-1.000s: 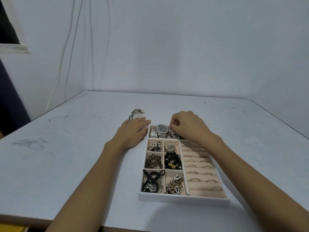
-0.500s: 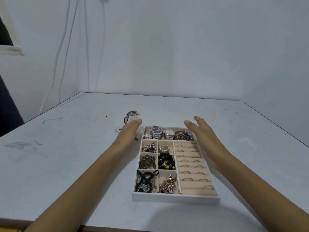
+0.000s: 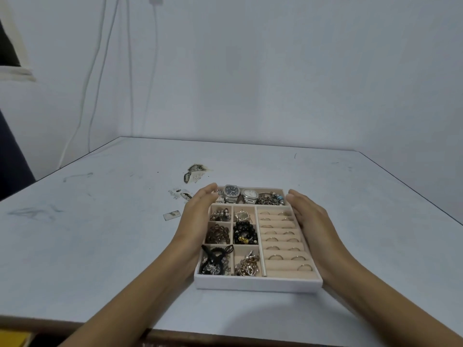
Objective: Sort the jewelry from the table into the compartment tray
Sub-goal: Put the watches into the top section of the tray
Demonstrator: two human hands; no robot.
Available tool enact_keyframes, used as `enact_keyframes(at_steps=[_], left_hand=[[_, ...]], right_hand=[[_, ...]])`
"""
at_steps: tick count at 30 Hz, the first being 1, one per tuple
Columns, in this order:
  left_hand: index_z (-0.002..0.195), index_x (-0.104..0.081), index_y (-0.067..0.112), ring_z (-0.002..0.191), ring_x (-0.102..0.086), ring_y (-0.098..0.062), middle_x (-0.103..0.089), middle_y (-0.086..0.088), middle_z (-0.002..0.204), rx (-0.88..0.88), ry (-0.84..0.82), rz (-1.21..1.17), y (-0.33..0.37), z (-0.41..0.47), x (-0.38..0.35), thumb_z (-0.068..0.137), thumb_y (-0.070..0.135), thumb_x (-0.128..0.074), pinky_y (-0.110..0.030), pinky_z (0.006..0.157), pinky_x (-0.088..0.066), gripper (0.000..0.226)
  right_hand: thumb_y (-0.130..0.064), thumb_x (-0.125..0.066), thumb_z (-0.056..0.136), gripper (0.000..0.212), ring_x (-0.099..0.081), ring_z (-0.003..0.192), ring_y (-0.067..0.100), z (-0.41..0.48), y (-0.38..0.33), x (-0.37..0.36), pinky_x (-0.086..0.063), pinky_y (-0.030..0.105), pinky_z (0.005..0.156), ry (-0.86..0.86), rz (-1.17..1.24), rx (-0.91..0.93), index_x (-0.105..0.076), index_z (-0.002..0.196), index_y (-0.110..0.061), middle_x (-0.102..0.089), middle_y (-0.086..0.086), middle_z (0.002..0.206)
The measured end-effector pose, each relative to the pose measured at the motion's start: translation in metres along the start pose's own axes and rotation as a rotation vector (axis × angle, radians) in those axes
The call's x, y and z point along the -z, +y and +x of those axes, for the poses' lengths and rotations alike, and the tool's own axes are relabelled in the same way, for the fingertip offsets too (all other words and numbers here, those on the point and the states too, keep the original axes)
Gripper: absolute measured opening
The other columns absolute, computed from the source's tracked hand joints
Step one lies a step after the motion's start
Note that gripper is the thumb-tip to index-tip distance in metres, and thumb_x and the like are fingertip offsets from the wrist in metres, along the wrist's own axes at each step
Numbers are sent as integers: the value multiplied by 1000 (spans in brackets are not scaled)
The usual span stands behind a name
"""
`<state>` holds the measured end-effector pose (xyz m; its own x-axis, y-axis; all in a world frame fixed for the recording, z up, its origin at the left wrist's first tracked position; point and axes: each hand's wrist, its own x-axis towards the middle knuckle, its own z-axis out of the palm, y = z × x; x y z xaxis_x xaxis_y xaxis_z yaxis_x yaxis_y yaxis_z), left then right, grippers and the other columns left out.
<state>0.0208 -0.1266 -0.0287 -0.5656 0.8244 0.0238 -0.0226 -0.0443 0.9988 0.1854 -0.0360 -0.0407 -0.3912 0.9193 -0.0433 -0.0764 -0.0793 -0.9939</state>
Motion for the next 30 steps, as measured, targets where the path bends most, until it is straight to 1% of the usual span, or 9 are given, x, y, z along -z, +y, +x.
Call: enact_keyframes(at_steps=[3, 9, 13, 16, 19, 23, 26, 27, 30], left_hand=[[131, -53, 26, 134, -39, -12, -48, 6, 140, -15, 5, -7, 4, 9, -1, 99, 22, -41, -26, 103, -28, 35], [133, -50, 23, 133, -39, -16, -47, 2, 141, -86, -18, 32, 21, 45, -10, 99, 23, -40, -31, 104, -29, 36], [131, -52, 23, 132, -42, -18, -50, -3, 139, -107, -36, 25, 32, 77, -18, 96, 23, -44, -41, 113, -30, 36], [131, -51, 18, 132, -43, -16, -50, -3, 139, -119, -35, 15, 34, 101, -25, 97, 20, -43, -36, 113, -30, 35], [125, -53, 19, 131, -43, -18, -52, -4, 136, -137, -46, 29, 32, 124, -32, 96, 19, -43, -39, 114, -29, 30], [120, -56, 20, 132, -41, -18, -50, -3, 137, -135, -51, 47, 27, 148, -37, 97, 21, -44, -38, 114, -28, 26], [135, -50, 17, 135, -38, -17, -44, -1, 143, -99, -56, 50, 19, 159, -41, 98, 34, -42, -30, 102, -26, 41], [137, -48, 19, 135, -38, -17, -43, -1, 145, -80, -54, 49, 16, 161, -42, 97, 36, -42, -30, 98, -26, 44], [136, -50, 21, 132, -42, -18, -44, -1, 144, -46, -42, 36, 6, 168, -45, 96, 39, -44, -32, 95, -28, 43]], right_hand=[[-62, -62, 66, 74, -58, 118, 26, 9, -7, 0, -46, 53, 100, -25, -15, 7, -53, 131, -28, -60, 5, 130], [-63, -59, 65, 72, -59, 116, 27, 40, -30, 1, -48, 52, 99, -9, -44, 67, -58, 127, -28, -62, 1, 127], [-52, -55, 80, 49, -61, 111, 25, 63, -50, -3, -50, 50, 96, 15, -56, 97, -62, 119, -23, -65, 3, 116], [-42, -49, 93, 18, -62, 105, 22, 83, -58, -4, -52, 41, 90, 15, -29, 94, -56, 97, -26, -61, -3, 95], [-45, -49, 92, 15, -61, 105, 21, 100, -60, -6, -51, 39, 89, 29, -23, 86, -53, 88, -31, -58, -5, 93], [-64, -56, 67, 55, -60, 112, 26, 124, -50, -8, -46, 50, 100, 22, -34, 97, -63, 110, -30, -62, 1, 122], [-55, -53, 82, 24, -58, 115, 26, 138, -43, -7, -43, 49, 104, 28, -13, 130, -62, 96, -38, -61, -10, 105], [-52, -51, 86, 28, -58, 116, 27, 142, -41, -7, -43, 49, 104, 34, -10, 121, -61, 105, -34, -60, -11, 104], [-65, -54, 71, 83, -53, 123, 23, 151, -31, -5, -42, 49, 106, 17, -18, 64, -37, 144, -29, -51, -5, 136]])
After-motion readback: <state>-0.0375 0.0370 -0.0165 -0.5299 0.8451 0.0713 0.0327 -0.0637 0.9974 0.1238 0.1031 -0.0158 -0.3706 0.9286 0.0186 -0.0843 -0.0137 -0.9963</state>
